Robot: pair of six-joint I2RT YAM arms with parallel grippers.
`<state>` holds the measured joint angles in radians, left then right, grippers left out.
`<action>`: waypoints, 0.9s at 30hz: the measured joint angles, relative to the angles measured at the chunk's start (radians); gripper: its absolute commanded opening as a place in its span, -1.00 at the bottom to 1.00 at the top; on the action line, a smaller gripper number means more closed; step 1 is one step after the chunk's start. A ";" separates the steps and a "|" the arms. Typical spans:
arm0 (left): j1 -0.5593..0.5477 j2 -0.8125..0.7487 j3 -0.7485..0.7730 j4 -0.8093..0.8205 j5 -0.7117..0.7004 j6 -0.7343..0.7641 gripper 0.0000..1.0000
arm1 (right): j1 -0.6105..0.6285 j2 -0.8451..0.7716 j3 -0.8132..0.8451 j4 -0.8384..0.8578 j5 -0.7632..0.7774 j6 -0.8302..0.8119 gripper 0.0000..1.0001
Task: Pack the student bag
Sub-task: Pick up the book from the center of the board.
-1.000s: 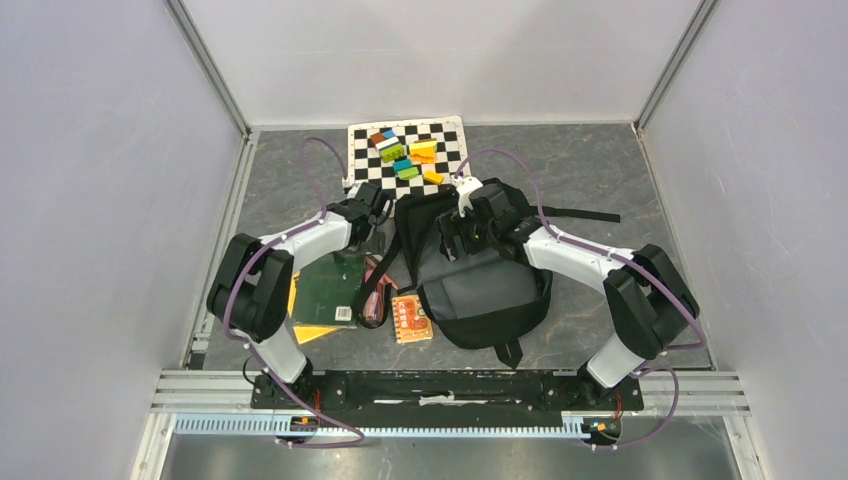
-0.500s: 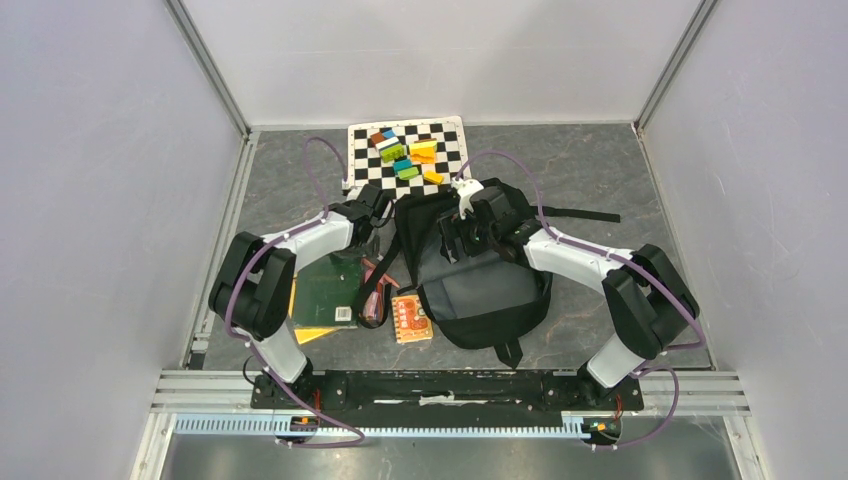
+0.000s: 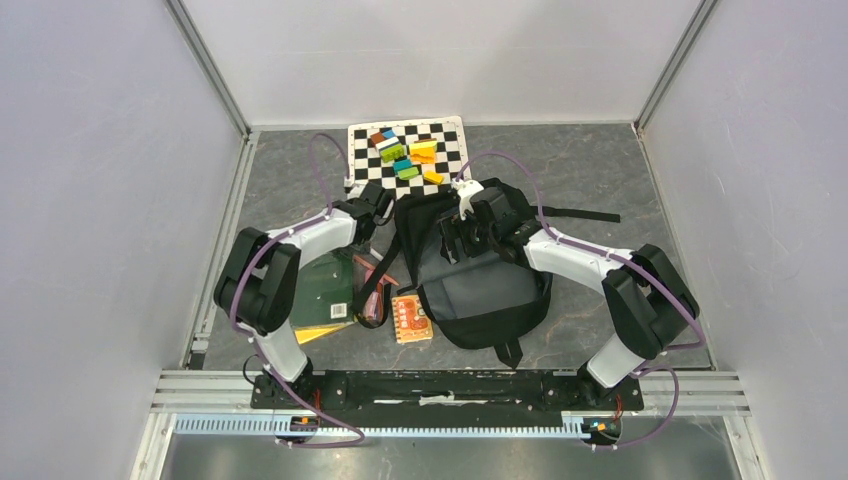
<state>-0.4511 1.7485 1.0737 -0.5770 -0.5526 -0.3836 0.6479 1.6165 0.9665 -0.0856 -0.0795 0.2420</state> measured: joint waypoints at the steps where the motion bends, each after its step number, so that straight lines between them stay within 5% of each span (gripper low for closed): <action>1: 0.000 -0.003 0.000 -0.001 -0.009 0.006 -0.23 | 0.000 0.000 0.000 0.000 0.000 0.000 0.79; 13: 0.010 -0.282 -0.034 -0.050 -0.041 0.024 -0.96 | 0.000 -0.013 0.000 -0.003 -0.003 -0.001 0.79; 27: 0.010 -0.627 -0.098 -0.111 0.080 -0.002 -0.96 | 0.000 -0.050 -0.014 -0.008 -0.003 0.000 0.79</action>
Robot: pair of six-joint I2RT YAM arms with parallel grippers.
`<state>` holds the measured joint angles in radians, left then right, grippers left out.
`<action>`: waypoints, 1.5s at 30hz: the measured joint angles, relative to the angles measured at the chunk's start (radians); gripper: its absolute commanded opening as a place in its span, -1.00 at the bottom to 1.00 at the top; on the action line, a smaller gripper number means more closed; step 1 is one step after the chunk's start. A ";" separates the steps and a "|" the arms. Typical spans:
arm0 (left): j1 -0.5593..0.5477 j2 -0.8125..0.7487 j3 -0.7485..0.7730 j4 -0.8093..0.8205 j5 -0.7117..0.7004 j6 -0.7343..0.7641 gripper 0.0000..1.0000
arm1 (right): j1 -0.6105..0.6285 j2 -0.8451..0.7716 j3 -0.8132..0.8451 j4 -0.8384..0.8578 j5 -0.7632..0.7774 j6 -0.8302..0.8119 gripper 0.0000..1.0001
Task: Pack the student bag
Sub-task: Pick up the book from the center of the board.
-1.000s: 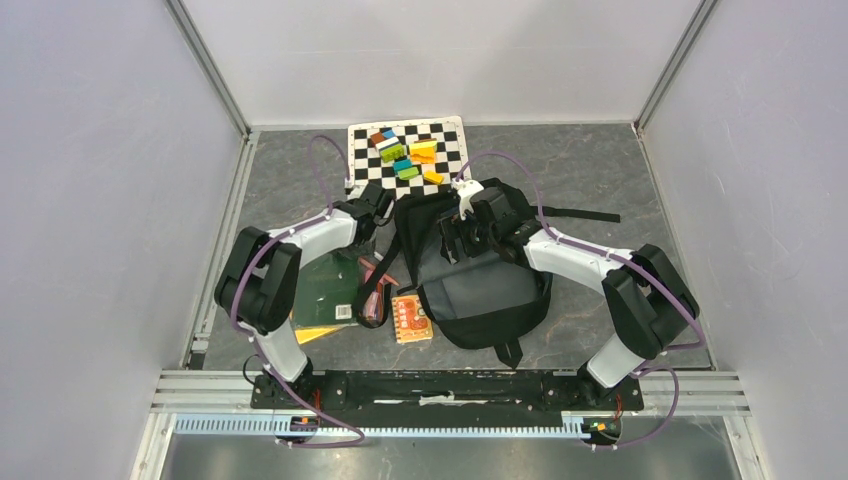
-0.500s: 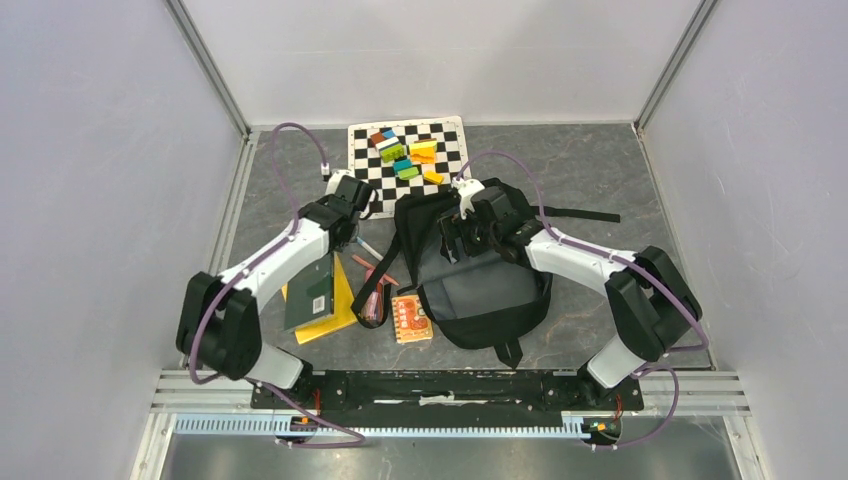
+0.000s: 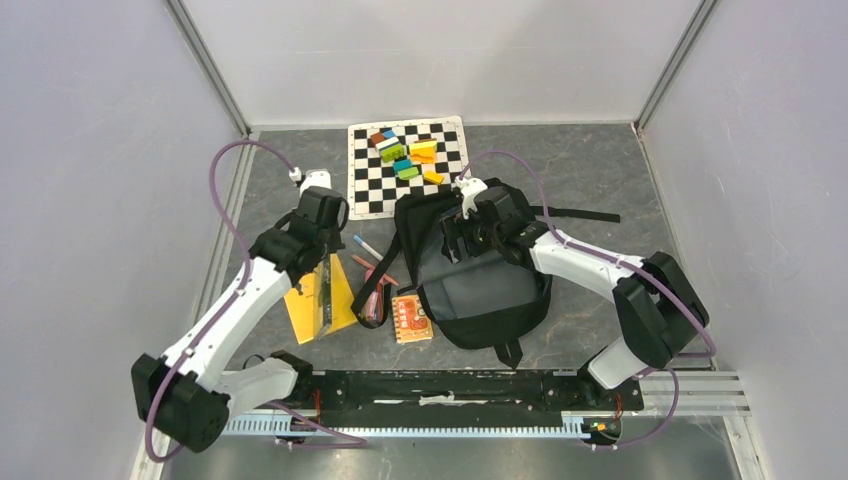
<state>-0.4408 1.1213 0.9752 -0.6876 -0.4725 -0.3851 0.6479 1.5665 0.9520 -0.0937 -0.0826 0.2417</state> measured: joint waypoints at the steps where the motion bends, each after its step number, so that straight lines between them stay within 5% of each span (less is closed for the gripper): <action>1: 0.000 -0.024 0.002 -0.005 0.014 -0.005 -0.96 | 0.000 -0.004 0.000 0.000 0.000 0.000 0.79; 14: 0.077 -0.049 -0.010 -0.035 0.170 -0.019 -0.96 | 0.000 -0.012 -0.001 -0.001 -0.005 0.006 0.78; 22: 0.206 -0.064 -0.060 0.050 0.290 -0.026 -0.66 | 0.000 -0.012 -0.001 -0.002 -0.008 0.006 0.77; 35: 0.211 -0.018 -0.067 -0.016 0.207 -0.025 -0.28 | 0.001 -0.012 -0.021 0.003 -0.024 0.024 0.76; 38: 0.211 0.012 -0.082 -0.055 0.183 -0.025 -0.38 | 0.005 -0.012 -0.021 0.004 -0.024 0.024 0.75; 43: 0.211 0.019 -0.086 -0.086 0.170 -0.017 -0.96 | 0.007 -0.012 -0.021 0.002 -0.024 0.023 0.77; 45: 0.211 0.013 -0.086 -0.089 0.167 -0.016 -0.96 | 0.010 -0.012 -0.021 0.002 -0.023 0.022 0.79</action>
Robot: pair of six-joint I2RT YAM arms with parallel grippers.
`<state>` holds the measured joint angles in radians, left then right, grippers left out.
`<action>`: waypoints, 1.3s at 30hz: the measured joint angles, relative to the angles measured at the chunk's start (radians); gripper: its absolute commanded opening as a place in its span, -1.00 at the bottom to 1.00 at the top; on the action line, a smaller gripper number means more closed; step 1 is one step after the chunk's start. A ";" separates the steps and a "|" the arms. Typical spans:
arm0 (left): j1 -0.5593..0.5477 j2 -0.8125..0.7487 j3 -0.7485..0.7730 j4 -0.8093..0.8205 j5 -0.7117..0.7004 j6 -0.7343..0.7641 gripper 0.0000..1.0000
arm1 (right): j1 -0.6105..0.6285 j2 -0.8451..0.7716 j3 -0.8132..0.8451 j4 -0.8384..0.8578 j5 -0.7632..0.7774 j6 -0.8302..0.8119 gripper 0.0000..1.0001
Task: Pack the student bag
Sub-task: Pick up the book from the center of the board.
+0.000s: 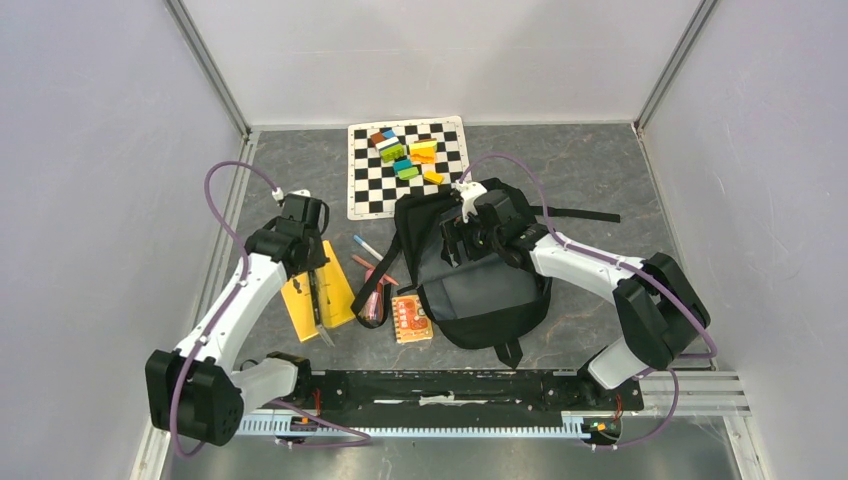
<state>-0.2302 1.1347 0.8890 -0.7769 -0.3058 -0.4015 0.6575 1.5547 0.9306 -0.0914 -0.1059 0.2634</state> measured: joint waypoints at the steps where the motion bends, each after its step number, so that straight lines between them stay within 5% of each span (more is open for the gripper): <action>1: 0.000 -0.006 0.000 -0.003 0.000 0.000 -0.96 | 0.001 0.000 0.000 0.000 0.000 -0.001 0.80; 18: 0.000 -0.279 0.200 -0.085 0.153 0.105 -0.96 | 0.004 -0.171 0.000 -0.136 0.017 -0.069 0.91; 28: -0.012 -0.289 0.257 -0.036 0.658 0.165 -0.96 | 0.004 -0.502 -0.010 -0.091 -0.233 -0.118 0.96; 32: -0.121 -0.266 0.203 0.000 0.850 0.165 -0.96 | 0.004 -0.546 -0.010 -0.077 -0.388 -0.150 0.96; 39: -0.427 -0.230 0.151 0.055 0.991 0.164 -0.96 | 0.031 -0.489 -0.010 -0.058 -0.637 -0.151 0.96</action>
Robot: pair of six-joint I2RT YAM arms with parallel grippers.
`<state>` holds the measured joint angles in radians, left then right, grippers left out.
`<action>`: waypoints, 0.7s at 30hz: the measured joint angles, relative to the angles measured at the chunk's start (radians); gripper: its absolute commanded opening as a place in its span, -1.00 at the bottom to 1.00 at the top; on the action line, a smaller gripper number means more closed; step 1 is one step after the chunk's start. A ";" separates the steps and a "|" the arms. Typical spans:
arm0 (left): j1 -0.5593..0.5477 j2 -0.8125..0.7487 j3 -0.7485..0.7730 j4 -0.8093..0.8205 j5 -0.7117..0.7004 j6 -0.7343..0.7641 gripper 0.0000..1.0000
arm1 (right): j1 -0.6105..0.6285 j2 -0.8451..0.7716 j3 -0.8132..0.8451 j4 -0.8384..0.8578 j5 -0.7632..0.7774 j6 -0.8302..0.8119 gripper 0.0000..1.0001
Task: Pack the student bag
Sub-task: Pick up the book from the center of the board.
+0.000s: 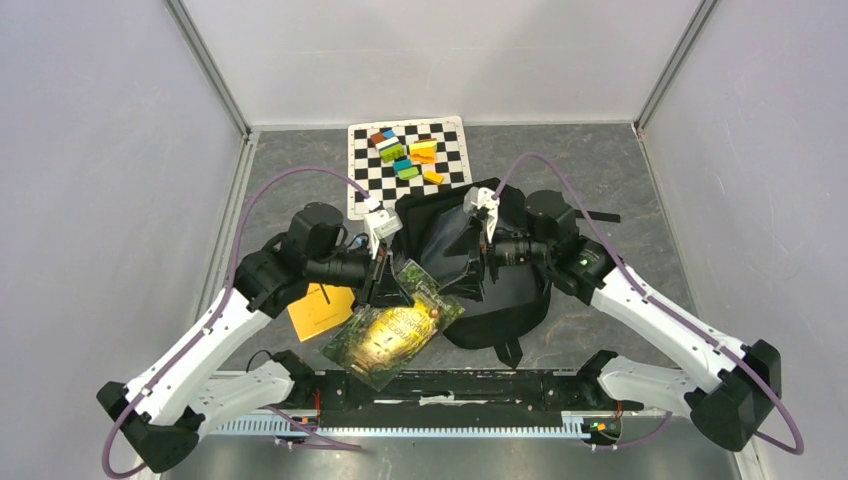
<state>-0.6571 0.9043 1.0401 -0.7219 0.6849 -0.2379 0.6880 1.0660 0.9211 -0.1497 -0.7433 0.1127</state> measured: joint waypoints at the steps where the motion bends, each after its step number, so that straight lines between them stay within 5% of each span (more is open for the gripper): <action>1: -0.015 0.006 0.000 0.002 0.009 0.000 -0.96 | 0.009 0.013 -0.001 0.009 -0.032 0.007 0.96; 10: -0.059 0.027 -0.005 0.091 0.081 -0.011 -0.96 | 0.118 0.033 -0.042 0.129 -0.248 0.082 0.72; 12: -0.061 0.027 -0.016 0.126 0.091 -0.019 -0.96 | 0.134 0.033 -0.063 0.166 -0.268 0.108 0.38; 17: -0.071 0.029 -0.044 0.180 0.135 -0.041 -0.89 | 0.143 0.038 -0.119 0.257 -0.285 0.196 -0.92; 21: -0.077 0.027 -0.047 0.185 0.112 -0.042 0.74 | 0.137 0.045 -0.121 0.242 -0.248 0.260 -1.00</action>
<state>-0.7345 0.9310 0.9936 -0.5373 0.7971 -0.2794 0.8246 1.1114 0.8005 0.0921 -0.9916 0.3725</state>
